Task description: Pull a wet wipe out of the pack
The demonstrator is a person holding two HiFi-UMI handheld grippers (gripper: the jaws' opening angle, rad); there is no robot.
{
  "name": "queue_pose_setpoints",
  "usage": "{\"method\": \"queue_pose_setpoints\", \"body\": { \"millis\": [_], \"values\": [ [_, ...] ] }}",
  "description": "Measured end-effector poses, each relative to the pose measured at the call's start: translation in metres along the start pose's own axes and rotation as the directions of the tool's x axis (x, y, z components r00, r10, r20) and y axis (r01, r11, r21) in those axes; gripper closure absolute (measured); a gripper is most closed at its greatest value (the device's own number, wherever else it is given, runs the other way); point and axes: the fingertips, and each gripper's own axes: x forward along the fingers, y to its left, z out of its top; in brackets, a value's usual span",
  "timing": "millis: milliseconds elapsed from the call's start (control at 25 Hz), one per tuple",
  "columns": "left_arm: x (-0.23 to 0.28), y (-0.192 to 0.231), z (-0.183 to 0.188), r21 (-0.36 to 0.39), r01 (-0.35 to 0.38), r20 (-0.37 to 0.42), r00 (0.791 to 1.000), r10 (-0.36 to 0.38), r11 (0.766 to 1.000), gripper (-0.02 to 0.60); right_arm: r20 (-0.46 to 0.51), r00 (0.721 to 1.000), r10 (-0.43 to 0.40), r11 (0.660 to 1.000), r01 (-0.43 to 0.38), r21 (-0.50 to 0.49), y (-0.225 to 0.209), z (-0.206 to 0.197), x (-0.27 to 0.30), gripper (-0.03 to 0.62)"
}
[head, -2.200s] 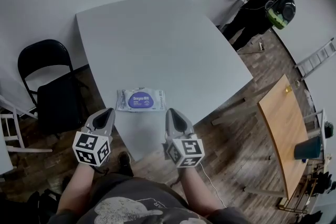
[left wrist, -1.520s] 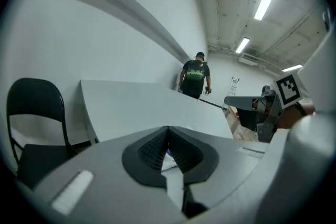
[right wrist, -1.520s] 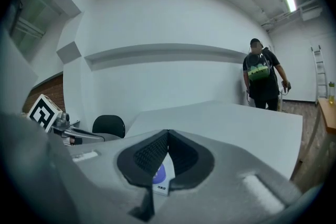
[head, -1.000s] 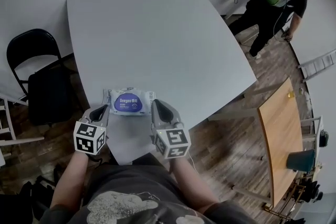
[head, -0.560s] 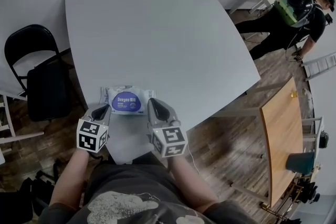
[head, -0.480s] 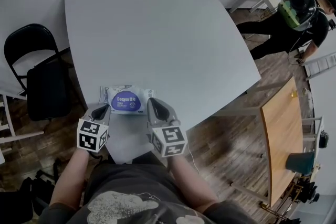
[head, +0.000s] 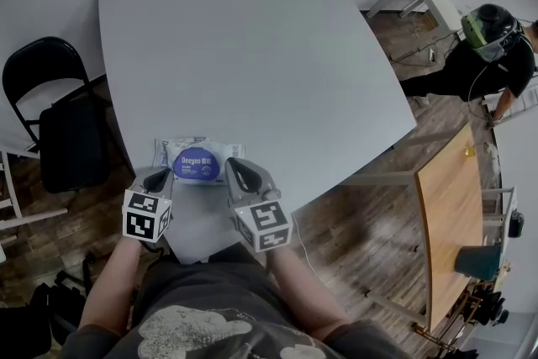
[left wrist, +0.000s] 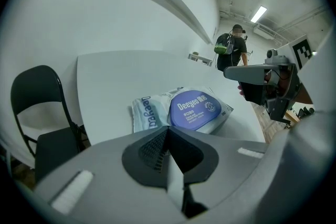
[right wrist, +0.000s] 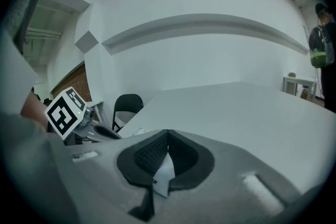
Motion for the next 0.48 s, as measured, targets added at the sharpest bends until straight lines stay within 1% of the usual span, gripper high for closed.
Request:
{"method": "queue_pose_setpoints", "body": {
  "millis": [80, 160, 280, 320, 400, 480],
  "values": [
    [0.001, 0.000, -0.001, 0.002, 0.001, -0.007, 1.000, -0.001, 1.000, 0.563, -0.032, 0.999, 0.036, 0.999, -0.037, -0.032, 0.005, -0.005, 0.004, 0.594],
    [0.003, 0.000, -0.002, 0.002, 0.004, -0.010, 1.000, -0.004, 1.000, 0.563, -0.072, 0.994, 0.080, 0.994, -0.085, -0.065, 0.013, -0.011, 0.009, 0.562],
    [0.003, 0.002, -0.003, 0.001, 0.006, -0.014, 1.000, -0.006, 1.000, 0.563, -0.116, 0.982, 0.147, 0.978, -0.162, -0.133, 0.026, -0.019, 0.016, 0.491],
    [0.003, 0.002, -0.004, 0.000, 0.007, -0.016, 1.000, -0.007, 1.000, 0.563, -0.131, 0.977, 0.170, 0.969, -0.190, -0.159, 0.031, -0.021, 0.019, 0.459],
    [0.003, 0.001, -0.003, -0.002, 0.008, -0.019, 1.000, -0.008, 1.000, 0.563, -0.178, 0.962, 0.207, 0.946, -0.243, -0.214, 0.039, -0.027, 0.024, 0.371],
    [0.003, 0.000, -0.002, -0.006, 0.010, -0.020, 1.000, -0.010, 1.000, 0.563, -0.240, 0.945, 0.221, 0.919, -0.284, -0.272, 0.044, -0.037, 0.029, 0.321]
  ]
}}
